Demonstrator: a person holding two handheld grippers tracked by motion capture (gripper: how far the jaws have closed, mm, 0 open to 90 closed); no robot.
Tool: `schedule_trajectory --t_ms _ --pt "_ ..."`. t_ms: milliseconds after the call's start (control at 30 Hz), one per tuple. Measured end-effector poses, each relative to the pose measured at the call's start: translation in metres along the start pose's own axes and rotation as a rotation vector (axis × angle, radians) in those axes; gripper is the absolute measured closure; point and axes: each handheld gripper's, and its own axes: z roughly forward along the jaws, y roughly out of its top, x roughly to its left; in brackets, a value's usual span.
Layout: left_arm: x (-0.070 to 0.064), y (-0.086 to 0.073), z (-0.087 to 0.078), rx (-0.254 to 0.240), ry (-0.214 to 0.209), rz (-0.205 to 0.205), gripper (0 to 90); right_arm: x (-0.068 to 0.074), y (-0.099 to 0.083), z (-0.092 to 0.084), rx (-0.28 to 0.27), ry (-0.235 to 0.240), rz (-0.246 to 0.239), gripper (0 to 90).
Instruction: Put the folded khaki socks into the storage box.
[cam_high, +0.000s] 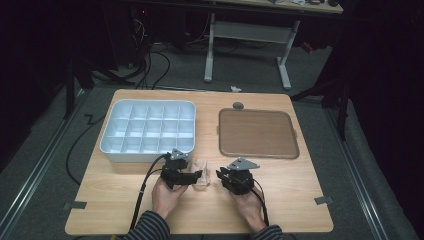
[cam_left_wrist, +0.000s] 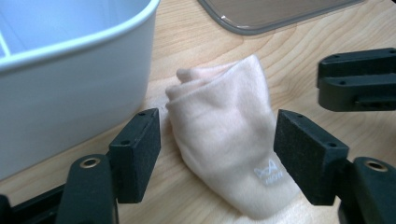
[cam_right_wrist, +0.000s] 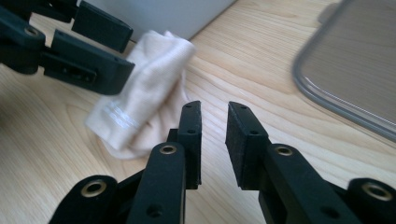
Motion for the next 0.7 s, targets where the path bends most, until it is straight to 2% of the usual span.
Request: schedule_trajectory --t_ms 100,300,367,500,700 --pt "0.001 0.000 0.005 0.021 -0.001 -0.017 32.2 -0.006 -0.005 -0.006 -0.005 -0.020 -0.005 72.9" --pt "0.003 -0.001 0.012 0.038 -0.006 -0.032 34.5 -0.026 -0.018 -0.023 -0.023 -0.060 0.040 65.2" --pt "0.003 -0.001 0.014 0.044 -0.006 -0.035 34.4 -0.028 -0.020 -0.025 -0.021 -0.064 0.050 64.2" --pt "0.003 -0.002 0.018 0.051 -0.009 -0.040 35.5 -0.037 -0.026 -0.031 -0.012 -0.084 0.039 62.0" --pt "0.005 -0.003 0.021 0.057 -0.032 -0.045 40.0 -0.051 -0.036 -0.037 0.004 -0.119 0.072 59.2"
